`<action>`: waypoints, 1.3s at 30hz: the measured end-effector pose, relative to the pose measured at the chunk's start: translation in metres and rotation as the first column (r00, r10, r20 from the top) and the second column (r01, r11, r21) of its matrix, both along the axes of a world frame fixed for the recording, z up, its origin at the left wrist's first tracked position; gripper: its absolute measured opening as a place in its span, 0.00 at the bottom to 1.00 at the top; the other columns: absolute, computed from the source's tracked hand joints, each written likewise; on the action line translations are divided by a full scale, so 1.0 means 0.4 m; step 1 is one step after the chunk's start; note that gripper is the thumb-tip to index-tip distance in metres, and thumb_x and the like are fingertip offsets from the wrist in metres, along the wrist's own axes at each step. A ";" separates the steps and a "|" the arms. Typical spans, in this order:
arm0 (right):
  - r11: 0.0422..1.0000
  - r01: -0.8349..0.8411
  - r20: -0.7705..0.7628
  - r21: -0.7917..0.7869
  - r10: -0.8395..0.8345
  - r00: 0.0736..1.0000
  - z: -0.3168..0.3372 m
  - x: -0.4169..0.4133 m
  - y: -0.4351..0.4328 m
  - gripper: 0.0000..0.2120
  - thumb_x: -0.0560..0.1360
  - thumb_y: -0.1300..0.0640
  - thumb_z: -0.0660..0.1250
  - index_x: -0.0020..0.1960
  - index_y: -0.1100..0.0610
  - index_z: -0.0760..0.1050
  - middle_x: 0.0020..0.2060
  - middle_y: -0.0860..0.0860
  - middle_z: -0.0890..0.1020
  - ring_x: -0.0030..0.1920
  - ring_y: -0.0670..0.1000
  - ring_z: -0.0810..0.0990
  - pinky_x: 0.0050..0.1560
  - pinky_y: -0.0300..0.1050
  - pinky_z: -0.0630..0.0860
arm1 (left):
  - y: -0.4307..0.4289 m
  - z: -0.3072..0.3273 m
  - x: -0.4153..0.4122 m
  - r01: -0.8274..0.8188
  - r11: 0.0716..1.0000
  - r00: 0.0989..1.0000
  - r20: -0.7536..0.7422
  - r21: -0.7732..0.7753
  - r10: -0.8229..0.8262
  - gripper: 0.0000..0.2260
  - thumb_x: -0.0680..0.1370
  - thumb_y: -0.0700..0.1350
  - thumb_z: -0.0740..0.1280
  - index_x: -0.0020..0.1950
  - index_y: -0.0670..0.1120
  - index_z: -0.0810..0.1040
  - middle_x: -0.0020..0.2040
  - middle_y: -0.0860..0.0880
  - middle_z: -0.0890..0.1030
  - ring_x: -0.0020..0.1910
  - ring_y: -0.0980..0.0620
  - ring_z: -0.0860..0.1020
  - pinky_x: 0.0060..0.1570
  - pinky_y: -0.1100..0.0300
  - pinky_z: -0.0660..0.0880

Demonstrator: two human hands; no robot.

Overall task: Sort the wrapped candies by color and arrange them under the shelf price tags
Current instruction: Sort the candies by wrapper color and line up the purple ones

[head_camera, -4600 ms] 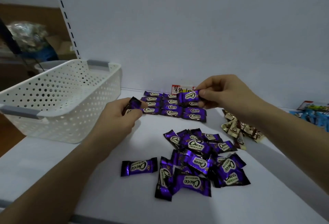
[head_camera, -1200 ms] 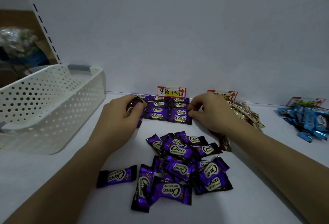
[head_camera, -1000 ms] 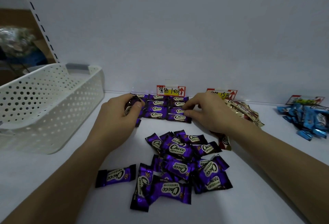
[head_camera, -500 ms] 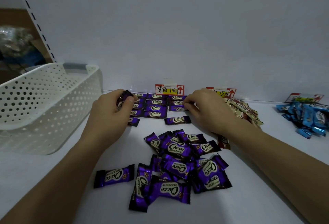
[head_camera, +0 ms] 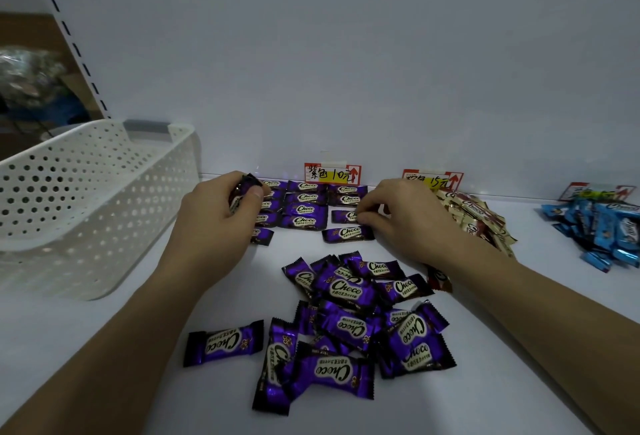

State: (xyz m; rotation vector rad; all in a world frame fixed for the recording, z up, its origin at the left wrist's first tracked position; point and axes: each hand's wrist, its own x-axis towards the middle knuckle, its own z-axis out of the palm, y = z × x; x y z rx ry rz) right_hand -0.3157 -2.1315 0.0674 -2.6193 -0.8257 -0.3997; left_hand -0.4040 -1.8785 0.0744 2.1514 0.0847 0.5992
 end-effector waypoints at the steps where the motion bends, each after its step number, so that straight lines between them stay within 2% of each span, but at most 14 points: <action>1: 1.000 0.007 -0.001 0.000 -0.007 1.000 -0.001 0.000 0.003 0.06 0.78 0.50 0.70 0.50 0.47 0.86 0.45 0.43 0.84 0.45 0.46 0.79 0.47 0.45 0.74 | 0.001 0.000 0.000 -0.003 1.000 1.000 -0.002 0.004 0.003 0.09 0.83 0.47 0.63 0.48 0.50 0.82 0.38 0.56 0.84 0.39 0.56 0.83 0.42 0.45 0.80; 5: 0.999 0.048 0.016 0.001 -0.048 0.999 -0.002 0.006 0.015 0.07 0.78 0.48 0.70 0.50 0.47 0.86 0.46 0.43 0.84 0.43 0.45 0.77 0.43 0.43 0.72 | 0.005 0.003 -0.002 0.010 1.000 1.000 -0.010 -0.020 -0.010 0.09 0.81 0.51 0.63 0.47 0.50 0.82 0.38 0.54 0.84 0.40 0.51 0.83 0.44 0.41 0.80; 8: 0.999 -0.029 0.032 0.013 0.029 0.999 0.025 -0.001 0.027 0.07 0.78 0.49 0.70 0.52 0.48 0.86 0.47 0.44 0.84 0.42 0.43 0.74 0.41 0.41 0.71 | 0.006 0.010 -0.003 0.020 1.000 1.000 0.004 -0.024 -0.020 0.13 0.77 0.55 0.61 0.47 0.50 0.82 0.38 0.53 0.84 0.40 0.50 0.83 0.43 0.41 0.80; 11: 0.970 -0.190 0.052 -0.153 0.200 0.979 0.057 0.011 0.077 0.10 0.79 0.51 0.69 0.59 0.48 0.83 0.51 0.45 0.83 0.50 0.46 0.75 0.47 0.43 0.70 | 0.010 0.013 0.000 0.030 0.999 0.999 0.023 -0.016 -0.029 0.13 0.77 0.54 0.61 0.47 0.49 0.82 0.38 0.51 0.84 0.40 0.49 0.83 0.43 0.42 0.80; 14: 0.918 -0.259 -0.020 -0.300 0.265 0.964 0.060 0.046 0.126 0.13 0.81 0.54 0.66 0.63 0.47 0.81 0.56 0.49 0.82 0.58 0.53 0.75 0.55 0.52 0.74 | 0.015 0.014 -0.001 0.023 1.000 0.999 0.032 -0.021 -0.022 0.13 0.77 0.53 0.61 0.47 0.49 0.82 0.38 0.52 0.84 0.40 0.51 0.83 0.42 0.43 0.80; 17: 0.916 -0.303 -0.082 -0.261 0.291 0.953 0.061 0.058 0.149 0.11 0.81 0.54 0.66 0.61 0.49 0.82 0.54 0.48 0.83 0.55 0.51 0.79 0.56 0.54 0.76 | 0.023 0.017 -0.001 -0.006 1.000 0.998 0.067 0.007 0.006 0.13 0.77 0.53 0.61 0.47 0.49 0.82 0.39 0.53 0.84 0.41 0.53 0.83 0.44 0.45 0.79; 21: 0.950 -0.254 -0.113 -0.179 0.237 0.965 0.056 0.059 0.176 0.10 0.78 0.50 0.70 0.56 0.52 0.85 0.49 0.47 0.86 0.47 0.47 0.82 0.52 0.48 0.80 | 0.032 0.020 0.001 -0.009 1.000 0.997 0.075 0.002 0.009 0.14 0.77 0.54 0.60 0.47 0.48 0.82 0.39 0.54 0.84 0.41 0.54 0.82 0.43 0.47 0.79; 23: 0.962 -0.224 -0.139 -0.153 0.203 0.969 0.054 0.069 0.188 0.09 0.76 0.49 0.73 0.53 0.53 0.86 0.46 0.47 0.87 0.44 0.46 0.82 0.51 0.48 0.81 | 0.036 0.020 0.001 -0.014 1.000 0.997 0.082 0.002 0.014 0.14 0.77 0.54 0.60 0.47 0.49 0.82 0.38 0.56 0.83 0.40 0.58 0.81 0.41 0.51 0.77; 26: 0.963 -0.218 -0.159 -0.158 0.193 0.968 0.059 0.077 0.197 0.08 0.75 0.51 0.74 0.49 0.54 0.86 0.43 0.46 0.86 0.43 0.45 0.82 0.50 0.46 0.81 | 0.040 0.019 0.004 -0.007 1.000 0.996 0.095 0.003 0.007 0.12 0.78 0.53 0.61 0.47 0.49 0.82 0.35 0.62 0.80 0.33 0.61 0.77 0.33 0.61 0.68; 29: 0.948 -0.241 -0.133 -0.208 0.217 0.967 0.059 0.075 0.199 0.07 0.77 0.51 0.71 0.48 0.54 0.85 0.41 0.47 0.85 0.41 0.46 0.82 0.49 0.47 0.81 | 0.043 0.015 0.007 -0.011 1.000 0.996 0.089 0.010 0.010 0.09 0.82 0.46 0.64 0.47 0.47 0.82 0.30 0.63 0.77 0.29 0.63 0.74 0.29 0.69 0.64; 34: 0.924 -0.277 -0.142 -0.263 0.247 0.959 0.063 0.076 0.194 0.08 0.78 0.50 0.69 0.50 0.53 0.83 0.42 0.47 0.85 0.43 0.47 0.82 0.49 0.48 0.81 | 0.042 0.017 0.005 0.005 1.000 0.994 0.105 0.009 -0.006 0.09 0.81 0.47 0.63 0.47 0.49 0.82 0.33 0.63 0.79 0.32 0.63 0.76 0.30 0.70 0.66; 39: 0.946 -0.254 -0.196 -0.202 0.215 0.957 0.070 0.081 0.195 0.10 0.75 0.48 0.74 0.49 0.55 0.84 0.43 0.47 0.85 0.43 0.45 0.82 0.48 0.42 0.80 | 0.038 0.019 0.003 -0.003 1.000 0.995 0.103 0.009 0.002 0.09 0.82 0.45 0.63 0.47 0.48 0.83 0.29 0.64 0.77 0.28 0.63 0.74 0.29 0.70 0.65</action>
